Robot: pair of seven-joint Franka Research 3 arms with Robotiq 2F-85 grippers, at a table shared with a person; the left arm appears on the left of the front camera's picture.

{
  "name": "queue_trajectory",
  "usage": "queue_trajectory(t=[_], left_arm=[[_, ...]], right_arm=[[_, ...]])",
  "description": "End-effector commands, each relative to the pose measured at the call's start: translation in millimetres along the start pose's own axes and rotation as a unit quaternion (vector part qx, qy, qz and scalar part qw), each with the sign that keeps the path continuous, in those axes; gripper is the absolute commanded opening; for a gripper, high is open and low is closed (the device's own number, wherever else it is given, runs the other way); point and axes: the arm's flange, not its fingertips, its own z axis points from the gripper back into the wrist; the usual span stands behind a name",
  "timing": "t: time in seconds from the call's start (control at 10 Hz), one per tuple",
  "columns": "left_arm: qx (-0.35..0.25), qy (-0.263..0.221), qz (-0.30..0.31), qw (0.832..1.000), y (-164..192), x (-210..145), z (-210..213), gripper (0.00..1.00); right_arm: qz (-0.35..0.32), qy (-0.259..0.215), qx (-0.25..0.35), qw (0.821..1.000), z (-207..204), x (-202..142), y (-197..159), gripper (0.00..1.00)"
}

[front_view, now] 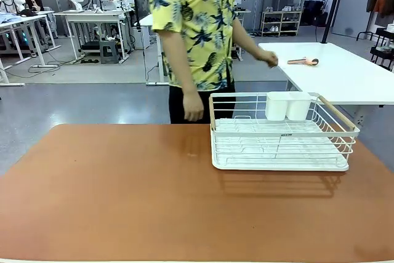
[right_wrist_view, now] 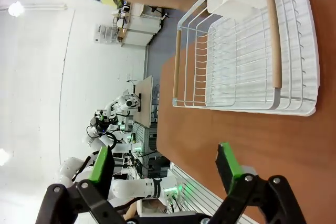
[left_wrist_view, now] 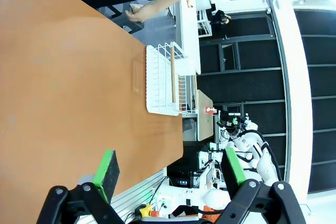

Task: Clean the table.
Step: Pick up the Lint Roller when the human hands it over.

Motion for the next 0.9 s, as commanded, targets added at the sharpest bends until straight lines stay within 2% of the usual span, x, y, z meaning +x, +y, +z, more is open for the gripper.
queue_trajectory(t=[0.0, 0.8], left_arm=[[-0.012, -0.002, -0.006, 1.000, 0.3, 0.7, 2.9, 1.00], [-0.012, -0.002, -0.006, 1.000, 0.3, 0.7, 2.9, 1.00]], right_arm=[[0.004, -0.003, 0.008, 1.000, -0.5, 1.3, 1.8, 1.00], [0.004, -0.003, 0.008, 1.000, -0.5, 1.3, 1.8, 1.00]])
